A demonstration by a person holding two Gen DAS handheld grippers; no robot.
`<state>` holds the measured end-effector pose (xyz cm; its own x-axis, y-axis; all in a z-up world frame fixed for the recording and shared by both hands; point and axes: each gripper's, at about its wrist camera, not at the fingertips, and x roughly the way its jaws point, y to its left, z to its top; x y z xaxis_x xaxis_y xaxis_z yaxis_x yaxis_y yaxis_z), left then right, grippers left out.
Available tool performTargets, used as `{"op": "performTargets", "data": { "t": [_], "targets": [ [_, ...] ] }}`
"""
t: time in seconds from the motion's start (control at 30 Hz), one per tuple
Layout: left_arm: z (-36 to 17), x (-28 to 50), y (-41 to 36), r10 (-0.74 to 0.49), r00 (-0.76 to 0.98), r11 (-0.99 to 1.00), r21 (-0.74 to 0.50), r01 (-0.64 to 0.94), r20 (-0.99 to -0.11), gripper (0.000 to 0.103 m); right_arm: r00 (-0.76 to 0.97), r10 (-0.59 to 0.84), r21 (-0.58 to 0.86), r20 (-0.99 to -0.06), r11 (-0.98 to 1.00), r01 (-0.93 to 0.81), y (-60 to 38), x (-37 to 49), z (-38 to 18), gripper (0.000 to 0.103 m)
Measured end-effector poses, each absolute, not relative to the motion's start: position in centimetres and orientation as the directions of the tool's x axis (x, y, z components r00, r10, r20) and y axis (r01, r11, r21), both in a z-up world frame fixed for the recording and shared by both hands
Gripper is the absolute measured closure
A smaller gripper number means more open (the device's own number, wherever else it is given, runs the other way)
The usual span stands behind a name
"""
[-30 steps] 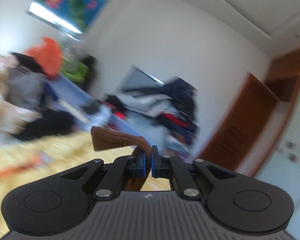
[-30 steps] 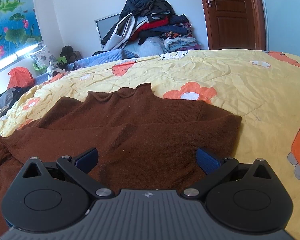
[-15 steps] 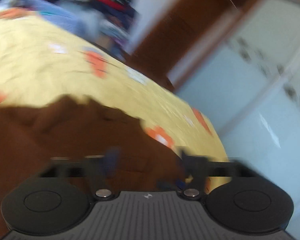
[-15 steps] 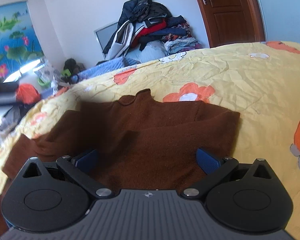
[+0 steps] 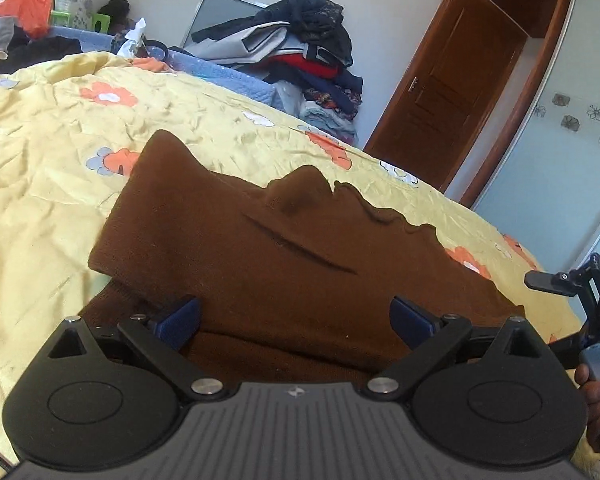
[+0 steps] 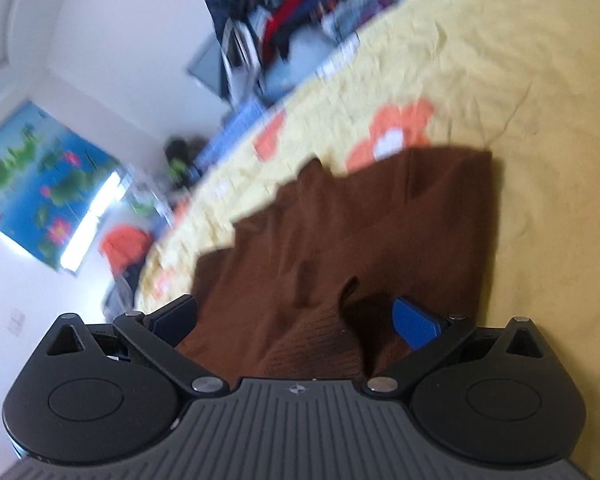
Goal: Fold small clothes
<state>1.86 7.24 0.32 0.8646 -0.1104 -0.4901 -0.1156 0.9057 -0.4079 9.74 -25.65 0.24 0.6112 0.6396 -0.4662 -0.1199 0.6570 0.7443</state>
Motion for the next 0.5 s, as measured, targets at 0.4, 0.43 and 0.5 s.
{"op": "performTargets", "data": {
  "t": [0.4, 0.43, 0.5],
  "targets": [
    [0.2, 0.5, 8.2, -0.138, 0.881, 0.872, -0.478, -0.109, -0.453, 0.001, 0.605, 0.593, 0.586, -0.531, 0.773, -0.242, -23.6, 10.0, 4.1, 0.088],
    [0.2, 0.5, 8.2, -0.138, 0.880, 0.871, -0.479, -0.110, -0.454, 0.001, 0.624, 0.606, 0.608, -0.494, 0.754, -0.251, -24.5, 9.5, 4.9, 0.089],
    [0.1, 0.6, 8.3, -0.138, 0.876, 0.867, -0.484, -0.119, -0.463, 0.001, 0.659, 0.581, 0.605, -0.477, 0.761, -0.233, -26.5, 9.0, 5.5, 0.089]
  ]
}}
